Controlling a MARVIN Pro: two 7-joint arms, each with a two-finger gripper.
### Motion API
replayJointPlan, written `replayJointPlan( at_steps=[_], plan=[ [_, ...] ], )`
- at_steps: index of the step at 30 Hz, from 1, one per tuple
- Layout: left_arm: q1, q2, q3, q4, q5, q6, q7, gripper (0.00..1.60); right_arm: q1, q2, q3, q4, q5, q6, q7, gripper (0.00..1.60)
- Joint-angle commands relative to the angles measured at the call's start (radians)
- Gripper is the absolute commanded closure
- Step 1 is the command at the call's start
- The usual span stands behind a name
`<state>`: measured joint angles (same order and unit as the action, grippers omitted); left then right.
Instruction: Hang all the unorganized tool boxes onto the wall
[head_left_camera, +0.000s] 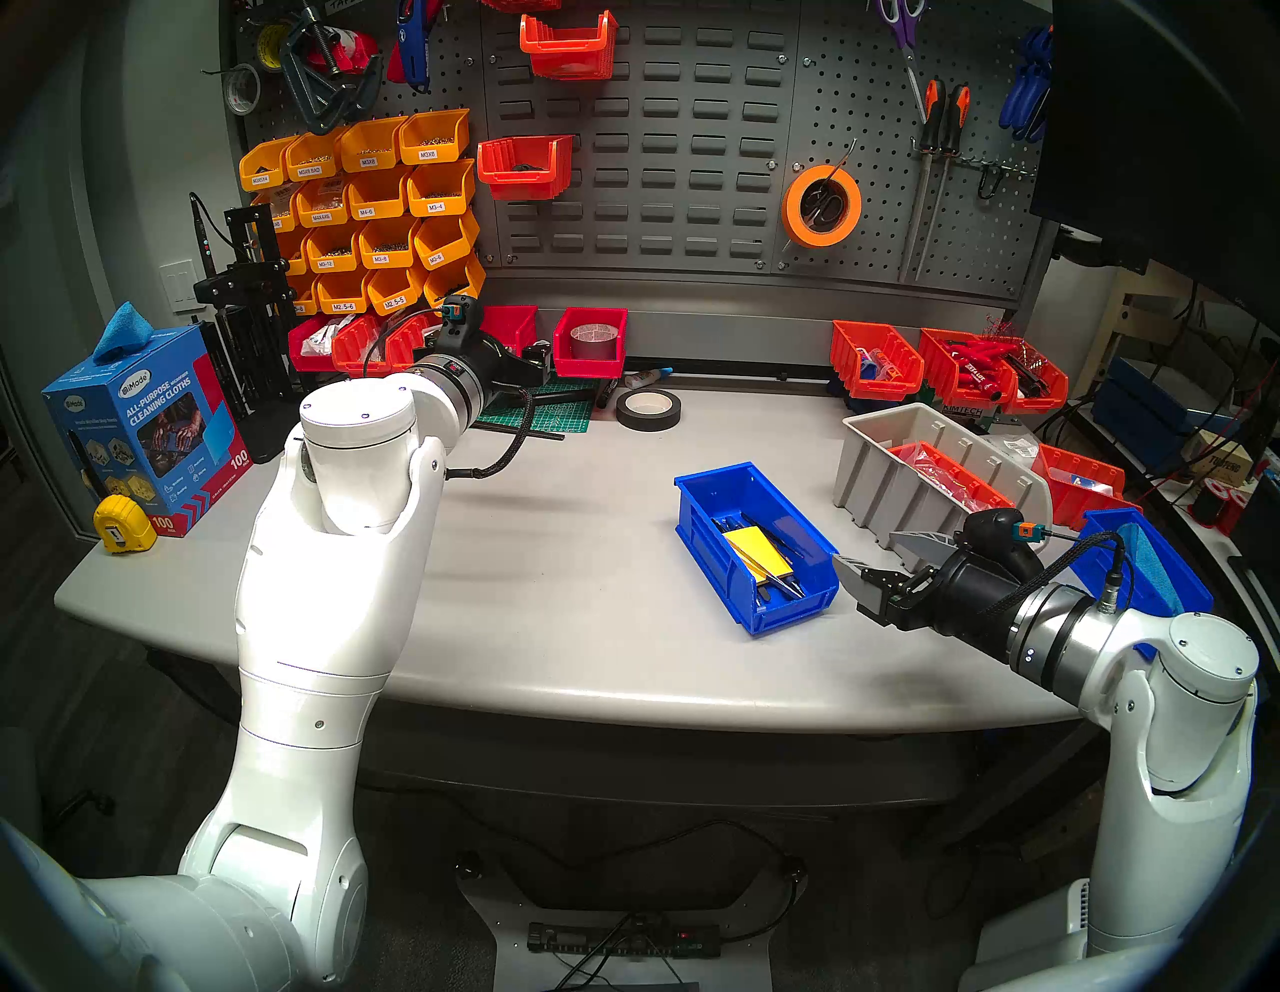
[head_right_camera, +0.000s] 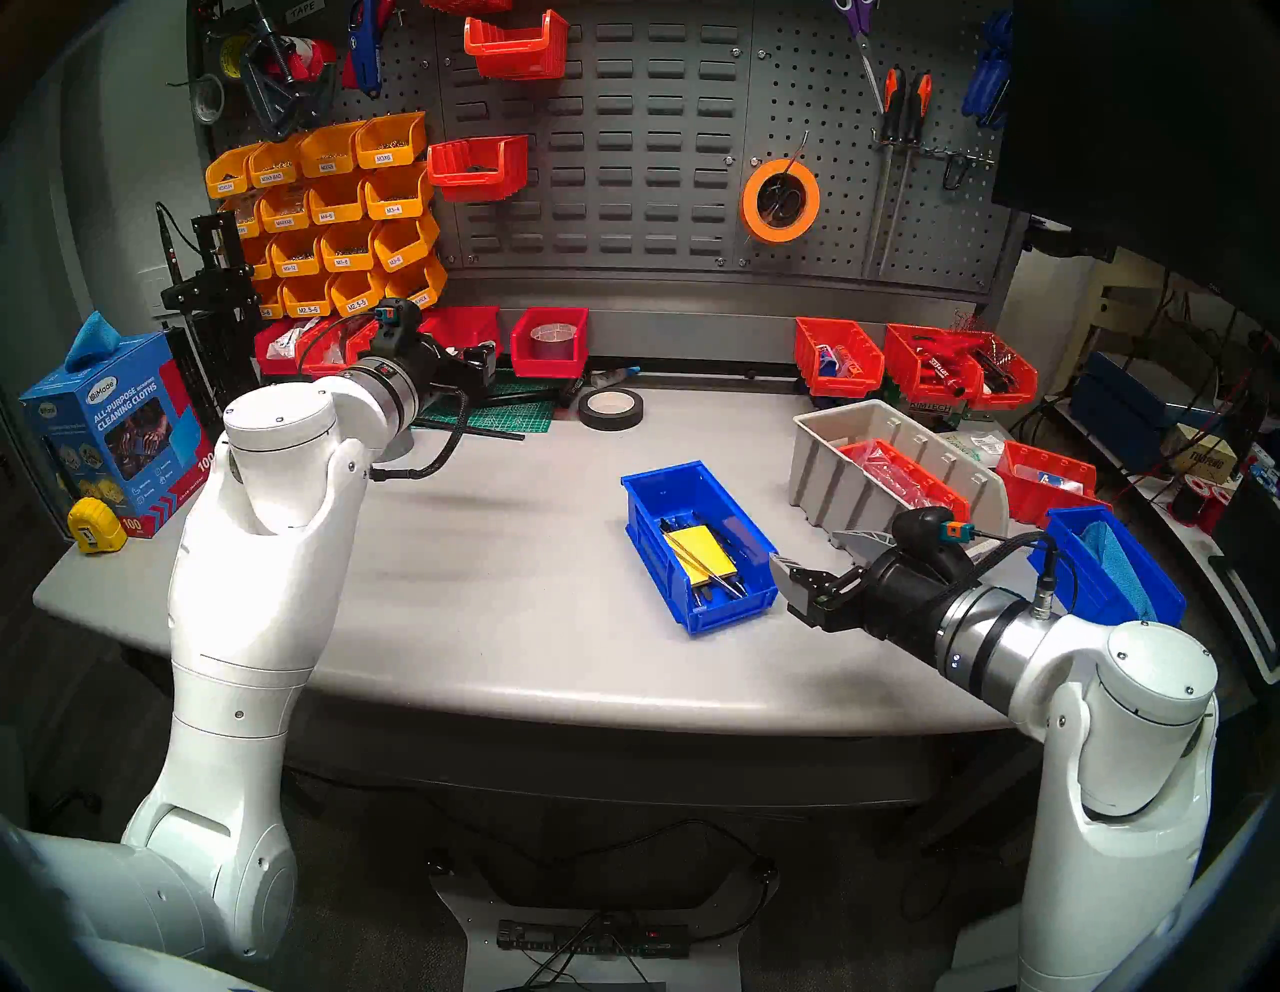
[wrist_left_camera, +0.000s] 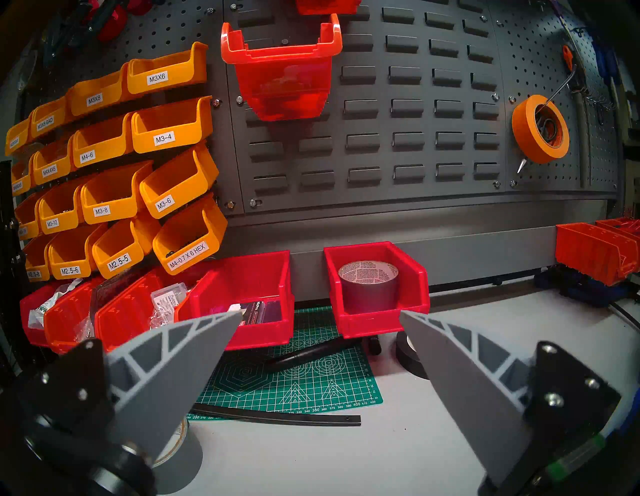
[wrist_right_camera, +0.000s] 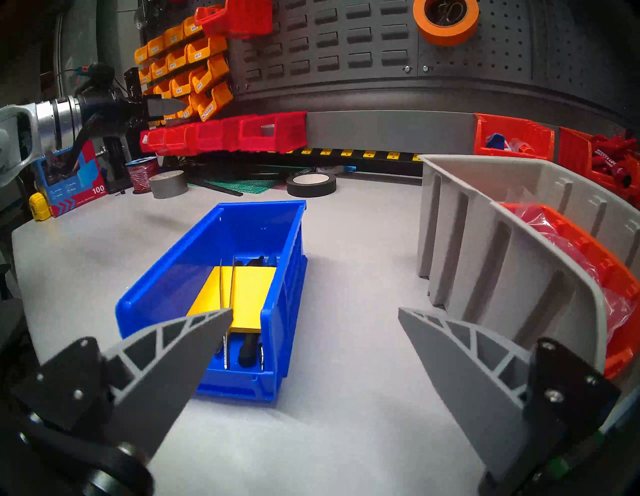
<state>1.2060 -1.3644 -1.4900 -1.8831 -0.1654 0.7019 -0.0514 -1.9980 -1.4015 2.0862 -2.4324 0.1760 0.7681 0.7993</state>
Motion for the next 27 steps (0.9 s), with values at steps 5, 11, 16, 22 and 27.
replayJointPlan(
  at_steps=[5, 11, 16, 22, 27],
  plan=[
    [-0.017, 0.001, 0.000, -0.013, -0.001, -0.009, 0.001, 0.00, 0.038, -0.005, -0.047, -0.011, -0.017, -0.015, -0.027, 0.00],
    [-0.017, 0.003, 0.001, -0.013, -0.004, -0.009, 0.004, 0.00, 0.072, -0.002, -0.098, 0.006, -0.037, -0.017, -0.048, 0.00],
    [-0.017, 0.004, 0.002, -0.013, -0.005, -0.009, 0.005, 0.00, 0.090, -0.004, -0.127, 0.027, -0.049, -0.024, -0.061, 0.00],
    [-0.017, 0.005, 0.003, -0.013, -0.008, -0.010, 0.007, 0.00, 0.107, -0.007, -0.167, 0.063, -0.068, -0.041, -0.080, 0.00],
    [-0.018, 0.007, 0.004, -0.013, -0.010, -0.010, 0.009, 0.00, 0.127, -0.015, -0.194, 0.081, -0.083, -0.050, -0.103, 1.60]
  ],
)
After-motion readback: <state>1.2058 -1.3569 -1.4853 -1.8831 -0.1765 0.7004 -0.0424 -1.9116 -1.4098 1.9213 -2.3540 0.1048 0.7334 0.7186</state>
